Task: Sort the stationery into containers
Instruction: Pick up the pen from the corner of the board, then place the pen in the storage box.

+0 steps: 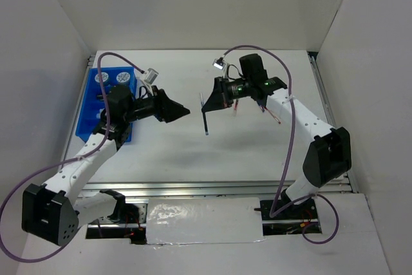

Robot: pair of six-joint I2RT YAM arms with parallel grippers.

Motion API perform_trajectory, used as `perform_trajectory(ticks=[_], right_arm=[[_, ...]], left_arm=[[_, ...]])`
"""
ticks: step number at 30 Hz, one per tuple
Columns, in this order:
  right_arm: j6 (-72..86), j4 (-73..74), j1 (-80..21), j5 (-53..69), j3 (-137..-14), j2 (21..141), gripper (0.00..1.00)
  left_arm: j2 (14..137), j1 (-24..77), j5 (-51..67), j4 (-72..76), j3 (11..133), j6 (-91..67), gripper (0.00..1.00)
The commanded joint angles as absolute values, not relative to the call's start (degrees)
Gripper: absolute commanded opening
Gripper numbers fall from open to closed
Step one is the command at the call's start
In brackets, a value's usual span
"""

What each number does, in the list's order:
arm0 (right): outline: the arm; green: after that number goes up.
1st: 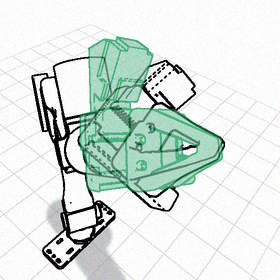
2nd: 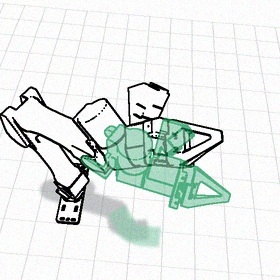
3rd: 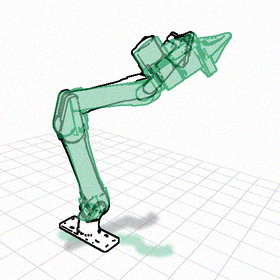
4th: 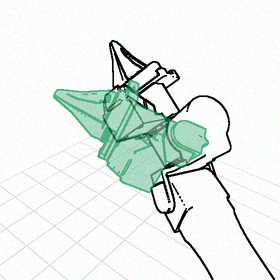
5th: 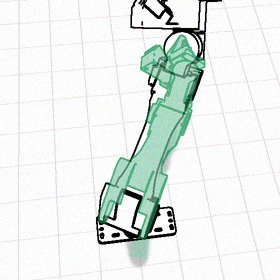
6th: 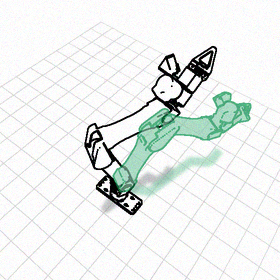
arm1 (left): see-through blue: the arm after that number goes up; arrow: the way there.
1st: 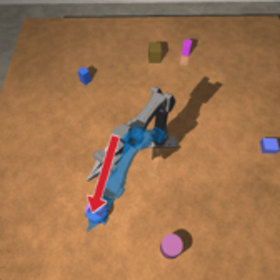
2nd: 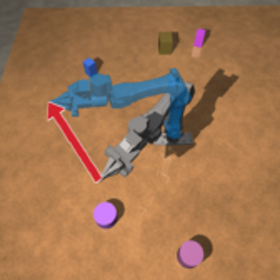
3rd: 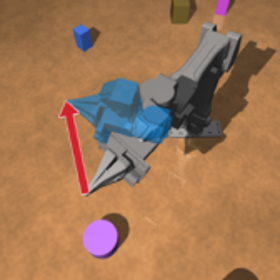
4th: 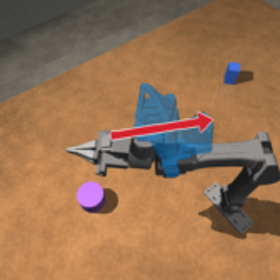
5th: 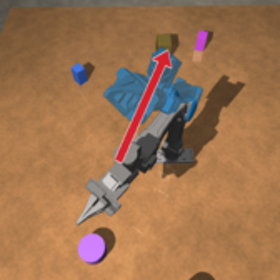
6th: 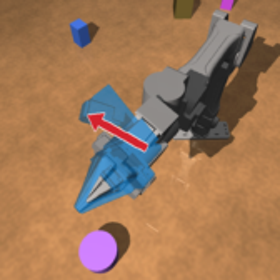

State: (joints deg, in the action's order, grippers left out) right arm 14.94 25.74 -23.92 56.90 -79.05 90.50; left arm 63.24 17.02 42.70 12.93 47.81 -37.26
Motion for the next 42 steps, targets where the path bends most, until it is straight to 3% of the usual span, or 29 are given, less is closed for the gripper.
perform_trajectory(ticks=[1, 8, 18, 21, 24, 25, 26, 27, 28, 29, 33, 36, 37, 38, 40, 42], right_arm=[[23.6, 15.7, -25.3, 57.1, -79.1, 88.1, 0.0], [33.5, 9.3, -26.1, 54.5, -78.6, 87.8, 0.0], [35.0, 8.6, -29.0, 54.5, -81.6, 90.0, 0.0], [34.9, 8.5, -29.2, 54.5, -81.6, 89.9, 0.0], [34.7, 8.3, -28.9, 55.3, -81.5, 90.0, 0.01], [34.5, 8.4, -28.8, 55.7, -81.6, 90.0, 0.07], [34.2, 8.6, -28.3, 56.2, -81.7, 89.9, 0.28], [33.6, 9.2, -27.9, 56.1, -81.7, 89.9, 0.44], [32.8, 9.9, -27.2, 56.2, -81.9, 89.4, 0.6], [31.8, 12.4, -25.9, 56.2, -82.3, 89.3, 0.64], [18.2, 24.2, -21.5, 53.8, -84.5, 87.2, 0.67], [7.3, 34.2, -18.9, 49.7, -85.3, 84.8, 0.67], [5.0, 36.3, -18.5, 48.2, -85.3, 84.1, 0.67], [1.2, 39.7, -18.2, 46.7, -85.1, 83.7, 0.67], [-1.2, 41.3, -17.1, 41.6, -83.2, 82.5, 0.67], [-2.2, 41.4, -16.2, 39.9, -81.6, 81.9, 0.66]], left_arm=[[65.2, 20.4, 40.6, 20.5, 48.2, -42.6, 0.7], [67.5, 22.1, 37.0, 16.8, 50.4, -42.2, 0.66], [70.0, 23.4, 37.5, 18.1, 52.2, -43.3, 0.55], [70.1, 23.3, 38.3, 19.3, 52.1, -44.2, 0.43], [69.7, 23.3, 39.6, 17.2, 52.8, -42.6, 0.18], [69.5, 23.3, 40.0, 14.5, 53.5, -37.7, 0.13], [69.3, 23.0, 40.7, 11.2, 55.7, -34.3, 0.09], [69.1, 22.5, 42.2, 4.5, 56.7, -30.3, 0.01], [68.7, 20.8, 43.2, 1.1, 57.6, -23.6, 0.0], [68.5, 19.7, 44.7, -3.0, 59.5, -19.6, 0.0], [68.4, 10.6, 44.7, -27.5, 66.9, 9.0, 0.0], [71.9, -1.6, 42.1, -45.2, 73.3, 40.4, 0.0], [75.5, -1.7, 41.9, -52.3, 75.0, 46.5, 0.0], [77.9, -11.9, 42.5, -55.9, 79.5, 51.9, 0.0], [86.2, -21.2, 44.3, -68.8, 88.0, 70.4, 0.0], [91.9, -24.9, 43.0, -73.8, 93.8, 80.6, 0.03]])
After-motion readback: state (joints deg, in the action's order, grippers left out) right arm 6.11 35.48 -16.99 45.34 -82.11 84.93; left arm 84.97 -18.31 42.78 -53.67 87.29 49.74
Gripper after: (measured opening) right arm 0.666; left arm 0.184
